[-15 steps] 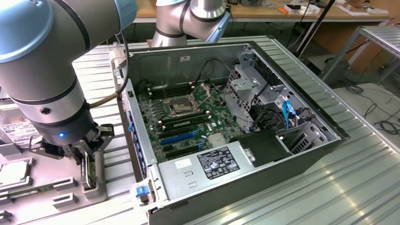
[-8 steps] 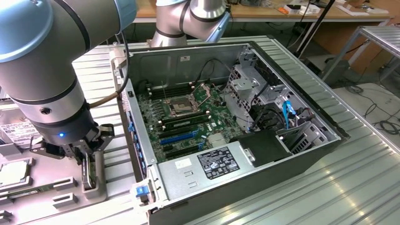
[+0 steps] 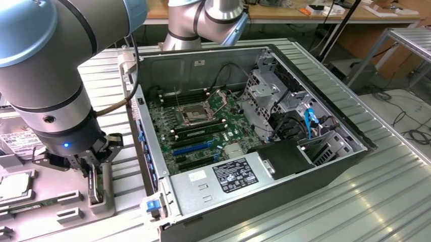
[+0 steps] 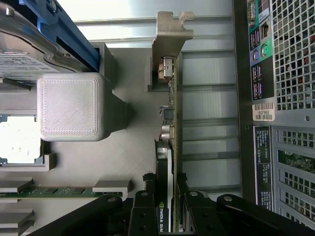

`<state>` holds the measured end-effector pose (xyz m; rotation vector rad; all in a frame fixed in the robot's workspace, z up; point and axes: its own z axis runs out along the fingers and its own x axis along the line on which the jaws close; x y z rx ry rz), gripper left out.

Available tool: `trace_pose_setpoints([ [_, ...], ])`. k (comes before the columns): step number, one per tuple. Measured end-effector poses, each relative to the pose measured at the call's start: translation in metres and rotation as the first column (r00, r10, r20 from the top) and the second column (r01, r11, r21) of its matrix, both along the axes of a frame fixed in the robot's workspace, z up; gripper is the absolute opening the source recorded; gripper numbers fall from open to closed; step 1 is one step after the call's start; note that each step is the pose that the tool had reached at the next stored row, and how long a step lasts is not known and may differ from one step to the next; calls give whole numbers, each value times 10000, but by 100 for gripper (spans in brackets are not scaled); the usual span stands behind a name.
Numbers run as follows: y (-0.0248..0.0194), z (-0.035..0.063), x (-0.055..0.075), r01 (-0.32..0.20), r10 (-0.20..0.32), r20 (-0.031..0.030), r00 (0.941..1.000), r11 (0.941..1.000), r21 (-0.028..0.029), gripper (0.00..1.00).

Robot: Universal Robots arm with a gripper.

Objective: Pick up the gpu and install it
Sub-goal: 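Pick up the gpu and move the gpu toward the slot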

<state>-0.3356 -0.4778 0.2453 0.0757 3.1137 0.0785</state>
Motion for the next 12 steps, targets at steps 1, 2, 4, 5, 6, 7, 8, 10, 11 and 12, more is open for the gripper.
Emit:
trace_pose_setpoints([
  [1,0,0,0,0,0,0,10000,10000,0,27],
  [2,0,0,0,0,0,0,10000,10000,0,27],
  [4,0,0,0,0,0,1,10000,10000,1,27],
  [5,0,0,0,0,0,0,10000,10000,0,27],
  [6,0,0,0,0,0,0,10000,10000,0,27],
  [7,0,0,0,0,0,0,10000,10000,0,27],
  [8,0,0,0,0,0,0,10000,10000,0,27],
  [10,0,0,0,0,0,1,10000,10000,0,27],
  [11,0,0,0,1,-1,0,10000,10000,0,27],
  [12,0,0,0,0,0,0,10000,10000,0,27],
])
